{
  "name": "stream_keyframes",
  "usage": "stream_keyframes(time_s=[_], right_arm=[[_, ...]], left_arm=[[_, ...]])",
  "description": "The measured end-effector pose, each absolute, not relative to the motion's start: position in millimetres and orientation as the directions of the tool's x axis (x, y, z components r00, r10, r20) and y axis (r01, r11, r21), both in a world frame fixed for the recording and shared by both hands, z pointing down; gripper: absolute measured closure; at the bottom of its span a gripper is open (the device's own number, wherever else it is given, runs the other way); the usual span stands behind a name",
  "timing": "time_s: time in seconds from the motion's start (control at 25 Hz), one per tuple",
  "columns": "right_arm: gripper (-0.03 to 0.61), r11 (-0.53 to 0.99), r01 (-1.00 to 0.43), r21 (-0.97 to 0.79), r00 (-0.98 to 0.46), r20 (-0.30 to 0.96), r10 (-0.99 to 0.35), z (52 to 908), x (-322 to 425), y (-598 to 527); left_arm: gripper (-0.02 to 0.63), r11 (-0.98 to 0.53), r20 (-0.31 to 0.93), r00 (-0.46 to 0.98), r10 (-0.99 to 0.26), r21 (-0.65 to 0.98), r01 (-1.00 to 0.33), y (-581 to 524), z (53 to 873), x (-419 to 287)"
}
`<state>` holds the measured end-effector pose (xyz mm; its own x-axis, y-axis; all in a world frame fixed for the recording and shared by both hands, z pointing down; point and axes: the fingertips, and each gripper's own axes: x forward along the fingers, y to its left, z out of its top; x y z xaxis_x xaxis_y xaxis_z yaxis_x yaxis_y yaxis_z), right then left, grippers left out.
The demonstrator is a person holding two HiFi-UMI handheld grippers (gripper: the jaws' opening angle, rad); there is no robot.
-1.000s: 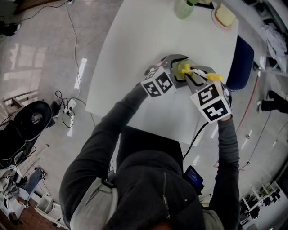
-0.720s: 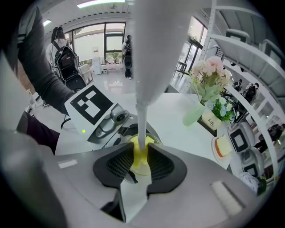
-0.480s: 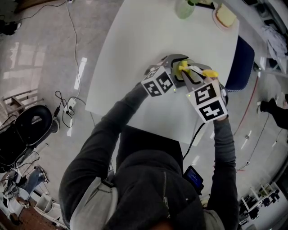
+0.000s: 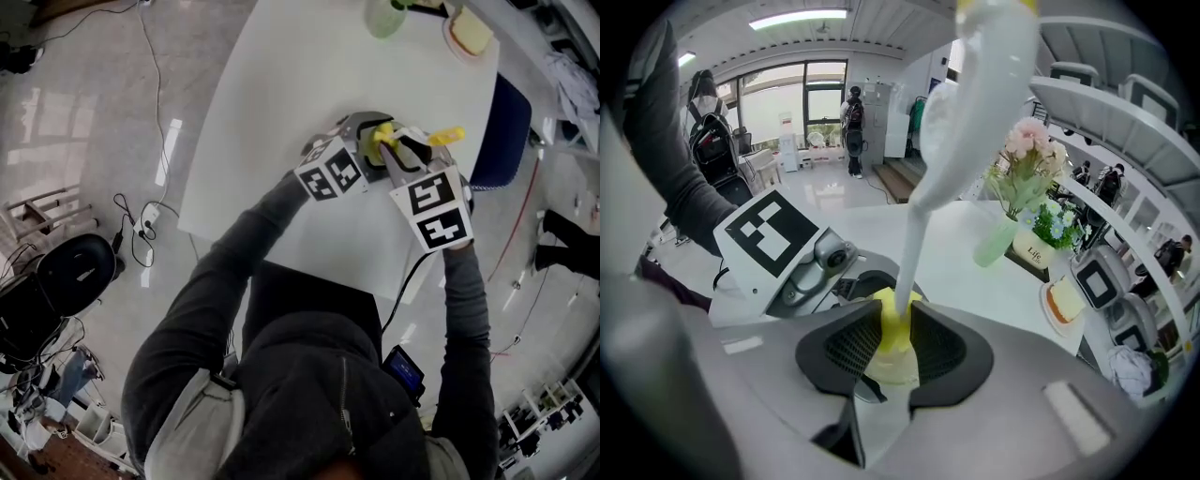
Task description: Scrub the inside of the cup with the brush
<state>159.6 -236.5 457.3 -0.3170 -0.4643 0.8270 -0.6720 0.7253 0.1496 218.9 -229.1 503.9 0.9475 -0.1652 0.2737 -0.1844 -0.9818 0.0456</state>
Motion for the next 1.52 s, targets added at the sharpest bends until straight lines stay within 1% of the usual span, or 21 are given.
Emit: stream_keyframes(time_s=[0.6,1.52], right_arm=[[0.480,0.689,-0.701,0.182,-0.291,0.809,-0.510,456.8,168.8,-237.9],[0.480,0.690,-0.694,0.206,-0.248,0.831,-0.497,456.3,178.0,-227.9]], left_arm=[[0.224,-0.982,0.276,0.947,-0.166,0.046,-0.186,-229.2,503.0,217.4],[0.224,-0.981,0.279,0.946,-0.167,0.046,-0.187,-232.7,504.7,215.2]])
